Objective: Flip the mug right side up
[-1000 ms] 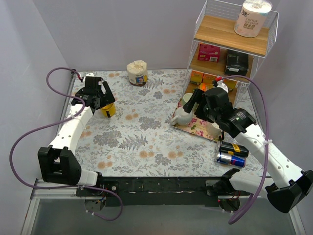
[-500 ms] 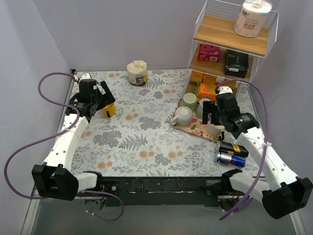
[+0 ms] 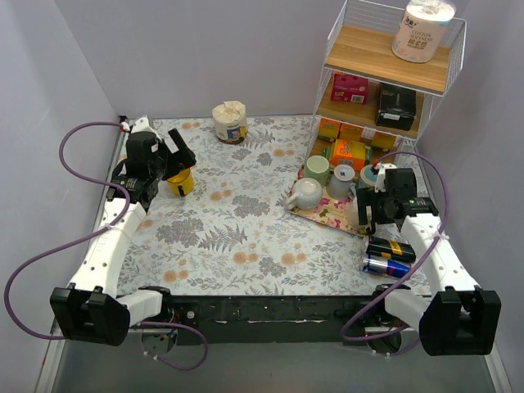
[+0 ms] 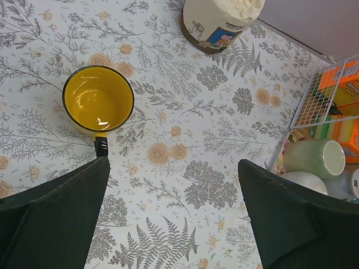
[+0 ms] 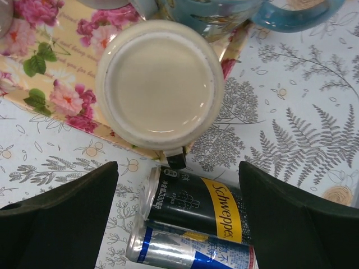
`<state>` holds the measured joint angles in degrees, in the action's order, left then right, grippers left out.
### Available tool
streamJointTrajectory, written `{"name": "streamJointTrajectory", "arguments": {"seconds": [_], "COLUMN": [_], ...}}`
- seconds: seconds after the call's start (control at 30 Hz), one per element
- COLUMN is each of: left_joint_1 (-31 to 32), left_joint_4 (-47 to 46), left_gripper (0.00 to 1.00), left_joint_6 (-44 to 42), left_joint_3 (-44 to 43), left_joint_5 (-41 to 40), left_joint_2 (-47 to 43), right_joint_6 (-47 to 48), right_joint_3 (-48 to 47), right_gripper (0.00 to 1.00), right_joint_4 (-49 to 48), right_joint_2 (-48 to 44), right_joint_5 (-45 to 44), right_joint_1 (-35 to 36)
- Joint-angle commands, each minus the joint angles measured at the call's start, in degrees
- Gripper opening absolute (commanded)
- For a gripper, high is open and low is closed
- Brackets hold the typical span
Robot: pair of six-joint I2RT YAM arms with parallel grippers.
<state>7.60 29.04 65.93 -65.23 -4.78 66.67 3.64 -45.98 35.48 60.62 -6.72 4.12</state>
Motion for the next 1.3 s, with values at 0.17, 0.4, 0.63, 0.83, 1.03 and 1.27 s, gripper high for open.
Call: {"name": "streamJointTrajectory", "arguments": {"seconds": [0.17, 0.4, 0.63, 0.83, 1.03, 1.27], "left_joint_1": [-0.21, -0.21, -0.21, -0.21, -0.21, -0.21], "left_joint_4": [-1.44, -2.05, -2.67, -2.84, -2.85, -3.11], "left_gripper": [0.98, 0.98, 0.98, 0.98, 0.98, 0.98], "left_joint_6": [1.22, 1.57, 1.22, 0.78, 0.78, 0.95], "left_joint_3": [1.69, 1.95, 2.21, 2.48, 2.83, 2.83], "left_joint_5": [2.67, 4.60, 4.69, 4.69, 6.34, 8.11], "left_joint_2": [-1.37, -0.41, 0.47, 0.56, 0.39, 0.30], "right_joint_6": [1.11, -0.04, -0.12, -0.91, -1.97, -1.79], "right_joint_3": [2.65, 2.12, 0.80, 0.27, 0.36, 0.01], "right_gripper": [0.87, 0.76, 0.63, 0.55, 0.39, 0.01], "right_joint_4": [-5.61, -5.51, -5.86, -7.18, -7.54, -6.31], "right_joint_2": [5.29, 7.32, 9.60, 11.01, 11.19, 11.19], "right_joint_5": [6.02, 3.03, 2.94, 3.56, 1.80, 1.98], "right_joint_1": [-0.69, -0.69, -0.69, -0.69, -0.61, -0.69]}}
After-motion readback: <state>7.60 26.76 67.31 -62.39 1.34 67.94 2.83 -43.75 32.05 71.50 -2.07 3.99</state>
